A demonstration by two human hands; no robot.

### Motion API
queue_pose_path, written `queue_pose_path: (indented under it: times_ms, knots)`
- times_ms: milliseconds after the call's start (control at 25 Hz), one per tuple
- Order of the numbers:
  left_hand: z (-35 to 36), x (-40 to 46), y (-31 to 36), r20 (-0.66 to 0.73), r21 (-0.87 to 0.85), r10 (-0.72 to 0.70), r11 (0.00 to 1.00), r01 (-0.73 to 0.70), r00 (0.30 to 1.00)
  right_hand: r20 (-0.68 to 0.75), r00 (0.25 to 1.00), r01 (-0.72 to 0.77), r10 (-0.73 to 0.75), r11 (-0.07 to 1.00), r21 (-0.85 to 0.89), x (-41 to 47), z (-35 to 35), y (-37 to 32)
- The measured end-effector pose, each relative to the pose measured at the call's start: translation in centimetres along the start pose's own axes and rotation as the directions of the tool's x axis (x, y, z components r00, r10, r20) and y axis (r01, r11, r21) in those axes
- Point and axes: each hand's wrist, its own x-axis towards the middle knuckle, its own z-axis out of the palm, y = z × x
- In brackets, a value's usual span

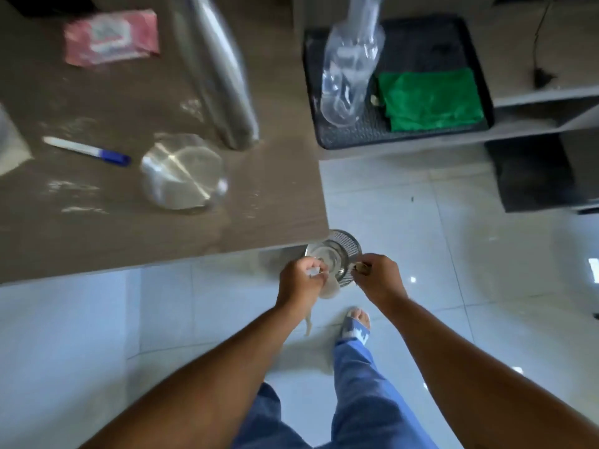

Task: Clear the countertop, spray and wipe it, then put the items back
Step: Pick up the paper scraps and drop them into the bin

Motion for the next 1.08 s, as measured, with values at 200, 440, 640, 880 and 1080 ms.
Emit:
queue_pose_path:
  times_ms: [200, 440, 640, 880, 1080]
  knots:
    - [12.6, 12.3, -5.6, -0.053, -0.125, -0.288, 0.952, 0.28, 0.956, 0.103, 0.995, -0.002, 0.0, 1.0, 0.016, 12.6, 4.7, 8.6]
    - [16.9, 20.2, -13.4, 0.023, -0.188, -0.341, 0.922, 0.339, 0.94, 0.38, 0.915, -0.15, 0.138, 0.989, 0.002, 20.1, 12.9, 16.7]
    - [15.9, 21.3, -14.0, 0.015, -0.117, -0.293, 0.949, 0.293, 0.956, 0.285, 0.952, -0.13, 0.116, 0.991, 0.03, 20.2, 12.5, 17.1]
    - [12.9, 14.7, -6.2, 0.134, 0.031, -0.211, 0.977, 0.209, 0.968, 0.314, 0.945, -0.095, 0.086, 0.995, 0.013, 12.6, 6.2, 12.0]
    - [10.0, 5.2, -1.3, 0.159, 0.401, -0.117, 0.915, 0.044, 0.98, 0.411, 0.91, -0.004, 0.055, 0.992, -0.124, 5.5, 0.8, 8.0]
